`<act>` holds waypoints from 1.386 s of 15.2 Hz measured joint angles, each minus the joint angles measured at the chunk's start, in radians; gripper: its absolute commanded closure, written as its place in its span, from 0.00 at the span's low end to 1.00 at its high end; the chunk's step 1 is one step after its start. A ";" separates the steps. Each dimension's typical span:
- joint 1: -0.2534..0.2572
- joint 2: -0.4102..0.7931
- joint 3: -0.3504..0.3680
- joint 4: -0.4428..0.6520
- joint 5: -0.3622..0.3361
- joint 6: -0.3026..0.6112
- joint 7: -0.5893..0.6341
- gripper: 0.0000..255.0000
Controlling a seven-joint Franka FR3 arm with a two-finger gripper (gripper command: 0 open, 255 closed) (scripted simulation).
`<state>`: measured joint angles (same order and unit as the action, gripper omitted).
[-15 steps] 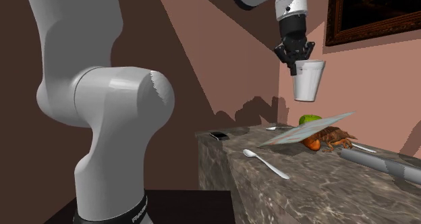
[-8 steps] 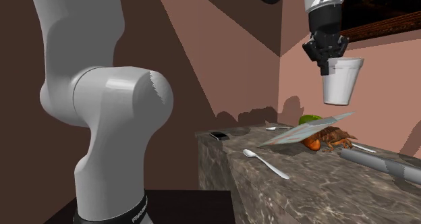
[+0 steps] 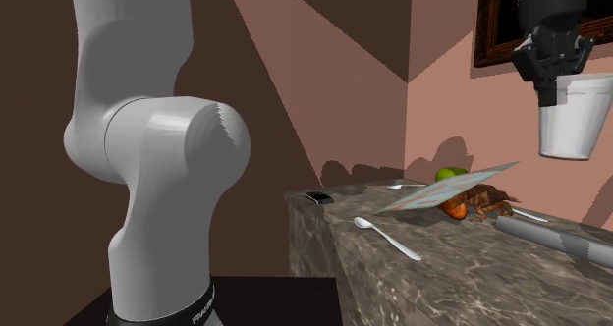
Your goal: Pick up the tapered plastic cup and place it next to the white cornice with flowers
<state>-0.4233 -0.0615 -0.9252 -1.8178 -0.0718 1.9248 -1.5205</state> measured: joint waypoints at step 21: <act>-0.030 0.113 -0.037 -0.186 0.112 0.256 -0.104 1.00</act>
<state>-0.4538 0.0519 -0.9620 -2.0042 0.0400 2.1808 -1.6248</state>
